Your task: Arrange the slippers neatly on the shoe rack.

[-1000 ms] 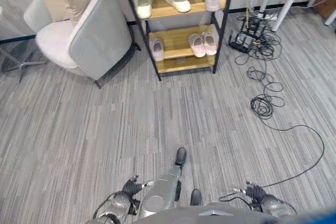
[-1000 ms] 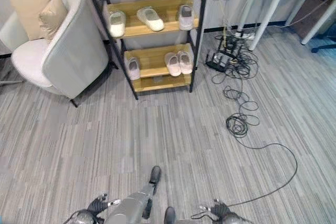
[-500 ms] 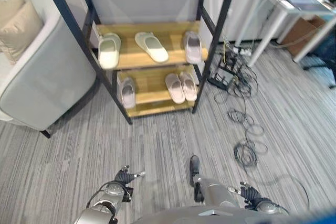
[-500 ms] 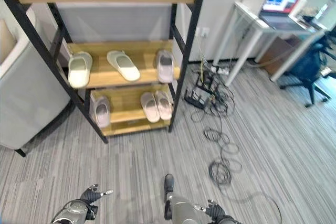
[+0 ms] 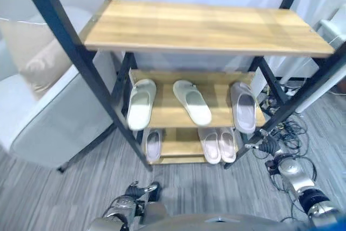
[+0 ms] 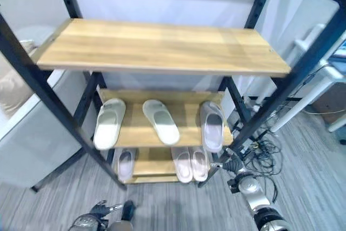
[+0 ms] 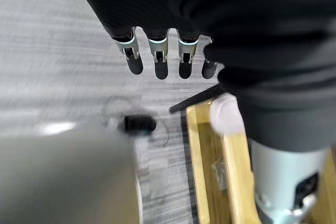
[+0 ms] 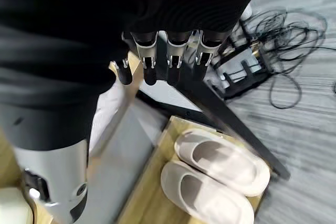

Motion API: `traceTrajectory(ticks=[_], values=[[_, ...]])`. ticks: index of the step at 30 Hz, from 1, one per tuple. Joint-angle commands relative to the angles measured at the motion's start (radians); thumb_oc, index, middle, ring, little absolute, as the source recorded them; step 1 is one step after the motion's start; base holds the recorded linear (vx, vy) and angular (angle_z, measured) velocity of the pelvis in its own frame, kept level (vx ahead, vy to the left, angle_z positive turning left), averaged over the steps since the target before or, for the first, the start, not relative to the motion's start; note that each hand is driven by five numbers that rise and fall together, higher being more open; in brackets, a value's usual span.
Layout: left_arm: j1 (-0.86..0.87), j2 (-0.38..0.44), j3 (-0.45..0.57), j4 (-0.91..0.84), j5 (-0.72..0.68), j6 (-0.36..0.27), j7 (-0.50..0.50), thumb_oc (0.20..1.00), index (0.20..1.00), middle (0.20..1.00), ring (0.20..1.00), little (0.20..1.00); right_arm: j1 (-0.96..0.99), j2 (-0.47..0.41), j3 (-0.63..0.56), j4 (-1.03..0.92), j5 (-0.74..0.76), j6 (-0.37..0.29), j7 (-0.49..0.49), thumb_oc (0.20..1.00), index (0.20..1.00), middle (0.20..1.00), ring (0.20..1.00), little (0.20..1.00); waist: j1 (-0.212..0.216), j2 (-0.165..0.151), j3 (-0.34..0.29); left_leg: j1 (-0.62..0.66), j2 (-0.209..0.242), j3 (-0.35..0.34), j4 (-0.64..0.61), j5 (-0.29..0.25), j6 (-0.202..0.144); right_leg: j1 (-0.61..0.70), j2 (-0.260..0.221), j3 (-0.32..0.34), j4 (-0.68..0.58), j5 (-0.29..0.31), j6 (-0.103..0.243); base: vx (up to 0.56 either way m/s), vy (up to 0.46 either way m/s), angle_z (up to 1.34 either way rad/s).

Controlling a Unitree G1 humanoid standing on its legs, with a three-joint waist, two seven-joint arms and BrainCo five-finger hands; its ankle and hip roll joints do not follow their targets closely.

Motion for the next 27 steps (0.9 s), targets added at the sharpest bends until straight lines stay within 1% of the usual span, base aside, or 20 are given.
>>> traceTrajectory(ticks=[1, 2, 3, 6, 10, 12, 13, 15, 17, 23, 27], values=[[0.054, -0.009, -0.015, -0.004, 0.009, 0.007, -0.023, 1.000, 1.000, 1.000, 1.000, 1.000, 0.074, 0.087, 0.062, -0.058, -0.075, 0.016, -0.011, 1.000, 1.000, 1.000, 1.000, 1.000, -0.011, 0.008, -0.004, 0.071, -0.026, 0.044, 0.074, -0.188, 0.035, -0.139, 0.063, 0.014, -0.012, 0.043, 0.033, 0.02, 0.184, -0.54], [0.060, -0.002, -0.009, -0.008, 0.013, 0.004, -0.014, 1.000, 1.000, 1.000, 1.000, 1.000, 0.073, 0.100, 0.059, -0.030, -0.070, 0.007, -0.022, 1.000, 1.000, 1.000, 1.000, 1.000, -0.009, 0.018, -0.003, 0.081, -0.040, 0.049, 0.066, -0.196, 0.048, -0.140, 0.053, 0.020, -0.015, 0.052, 0.041, 0.02, 0.166, -0.49], [0.063, -0.003, -0.010, -0.010, 0.014, 0.002, -0.012, 1.000, 1.000, 1.000, 1.000, 1.000, 0.072, 0.106, 0.057, -0.012, -0.064, 0.002, -0.025, 1.000, 1.000, 1.000, 1.000, 1.000, -0.008, 0.022, -0.005, 0.086, -0.045, 0.049, 0.061, -0.196, 0.050, -0.137, 0.050, 0.020, -0.021, 0.053, 0.043, 0.01, 0.140, 0.02], [0.067, -0.017, -0.019, -0.022, 0.012, -0.007, -0.003, 1.000, 1.000, 1.000, 1.000, 1.000, 0.065, 0.119, 0.048, 0.031, -0.036, -0.020, -0.044, 1.000, 1.000, 1.000, 1.000, 1.000, -0.011, 0.038, -0.013, 0.106, -0.054, 0.053, 0.026, -0.189, 0.051, -0.126, 0.041, 0.017, -0.049, 0.060, 0.048, 0.02, 0.048, 0.05], [0.067, -0.043, -0.051, -0.036, 0.027, -0.014, 0.001, 1.000, 1.000, 1.000, 1.000, 1.000, 0.074, 0.116, 0.039, 0.015, -0.031, -0.044, -0.064, 1.000, 1.000, 1.000, 1.000, 1.000, -0.018, 0.053, -0.015, 0.114, -0.056, 0.051, 0.010, -0.184, 0.050, -0.119, 0.039, 0.008, -0.067, 0.063, 0.050, -0.01, 0.000, 0.00], [0.070, -0.064, -0.077, -0.035, 0.046, -0.017, -0.004, 1.000, 1.000, 1.000, 1.000, 1.000, 0.078, 0.107, 0.038, -0.034, -0.040, -0.063, -0.074, 1.000, 1.000, 1.000, 1.000, 1.000, -0.025, 0.058, -0.014, 0.112, -0.058, 0.049, 0.008, -0.181, 0.048, -0.114, 0.040, 0.002, -0.077, 0.064, 0.051, -0.02, -0.002, 0.00], [0.070, -0.064, -0.077, -0.035, 0.046, -0.017, -0.004, 1.000, 1.000, 1.000, 1.000, 1.000, 0.078, 0.106, 0.038, -0.035, -0.040, -0.063, -0.074, 1.000, 1.000, 1.000, 1.000, 1.000, -0.025, 0.058, -0.014, 0.112, -0.058, 0.049, 0.008, -0.181, 0.048, -0.113, 0.040, 0.001, -0.078, 0.064, 0.051, -0.04, -0.014, -0.03], [0.069, -0.078, -0.094, -0.030, 0.069, -0.020, -0.006, 1.000, 1.000, 1.000, 1.000, 1.000, 0.085, 0.085, 0.048, -0.130, -0.076, -0.085, -0.080, 1.000, 1.000, 1.000, 1.000, 1.000, -0.030, 0.061, -0.012, 0.101, -0.058, 0.047, 0.008, -0.177, 0.042, -0.111, 0.041, -0.012, -0.086, 0.064, 0.051, -0.04, -0.021, 0.01], [0.069, -0.084, -0.107, -0.023, 0.088, -0.022, -0.009, 1.000, 1.000, 1.000, 1.000, 1.000, 0.084, 0.077, 0.052, -0.197, -0.066, -0.102, -0.070, 1.000, 1.000, 1.000, 1.000, 1.000, -0.031, 0.062, -0.013, 0.093, -0.057, 0.043, 0.008, -0.174, 0.037, -0.111, 0.041, -0.024, -0.094, 0.068, 0.051, -0.03, -0.027, 0.14], [0.068, -0.074, -0.095, -0.018, 0.093, -0.025, -0.008, 1.000, 1.000, 1.000, 1.000, 1.000, 0.082, 0.043, 0.106, -0.360, -0.067, -0.125, -0.011, 1.000, 1.000, 1.000, 1.000, 1.000, -0.016, 0.060, -0.012, 0.097, -0.055, 0.033, 0.008, -0.174, 0.033, -0.096, 0.045, -0.036, -0.114, 0.071, 0.049, 0.00, -0.021, 0.09], [0.067, -0.076, -0.094, -0.025, 0.094, -0.029, -0.005, 1.000, 1.000, 1.000, 1.000, 1.000, 0.071, 0.024, 0.111, -0.428, -0.096, -0.132, -0.017, 1.000, 1.000, 1.000, 1.000, 1.000, -0.012, 0.062, -0.012, 0.098, -0.053, 0.030, 0.008, -0.176, 0.032, -0.092, 0.047, -0.040, -0.124, 0.072, 0.047, 0.01, -0.006, 0.01]])
